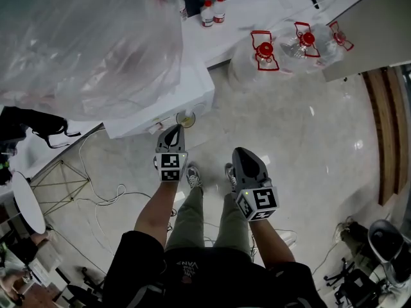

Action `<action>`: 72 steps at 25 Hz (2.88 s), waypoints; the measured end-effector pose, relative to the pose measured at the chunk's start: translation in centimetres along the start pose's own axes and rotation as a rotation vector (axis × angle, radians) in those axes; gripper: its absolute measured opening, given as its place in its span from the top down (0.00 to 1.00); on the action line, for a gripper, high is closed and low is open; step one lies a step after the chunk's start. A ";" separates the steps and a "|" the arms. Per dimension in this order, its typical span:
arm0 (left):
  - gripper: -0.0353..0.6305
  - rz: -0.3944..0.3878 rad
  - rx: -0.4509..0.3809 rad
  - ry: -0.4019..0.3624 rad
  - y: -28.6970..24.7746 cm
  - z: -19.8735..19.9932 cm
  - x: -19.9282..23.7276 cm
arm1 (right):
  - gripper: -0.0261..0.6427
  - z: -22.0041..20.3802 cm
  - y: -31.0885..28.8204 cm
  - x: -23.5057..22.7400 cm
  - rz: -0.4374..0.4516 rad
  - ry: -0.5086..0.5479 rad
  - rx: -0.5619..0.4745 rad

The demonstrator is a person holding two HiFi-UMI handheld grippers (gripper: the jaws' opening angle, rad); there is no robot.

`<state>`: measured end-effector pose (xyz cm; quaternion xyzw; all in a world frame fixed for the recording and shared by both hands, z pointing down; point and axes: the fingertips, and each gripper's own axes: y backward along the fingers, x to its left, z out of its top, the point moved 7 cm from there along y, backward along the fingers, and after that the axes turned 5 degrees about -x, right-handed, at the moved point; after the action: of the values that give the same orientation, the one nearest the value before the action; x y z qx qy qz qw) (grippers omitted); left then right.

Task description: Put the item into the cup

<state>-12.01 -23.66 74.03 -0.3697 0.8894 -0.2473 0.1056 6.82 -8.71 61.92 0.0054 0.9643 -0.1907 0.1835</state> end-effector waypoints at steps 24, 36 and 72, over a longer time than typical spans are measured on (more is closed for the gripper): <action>0.92 -0.049 0.254 -0.246 -5.4 -3.4 0.5 | 0.89 -1.4 -1.2 -0.4 0.005 0.014 0.023; 0.92 -0.065 0.306 -0.290 -6.7 -4.0 0.7 | 0.89 -1.5 -1.7 0.3 0.021 0.019 0.031; 0.92 -0.002 -0.136 -0.008 7.7 7.8 -2.7 | 0.89 5.2 1.3 4.8 0.213 0.126 0.009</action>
<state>-11.85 -19.96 63.39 -0.3781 0.9032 -0.1851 0.0837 4.24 -9.69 55.23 0.1205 0.9670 -0.1739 0.1417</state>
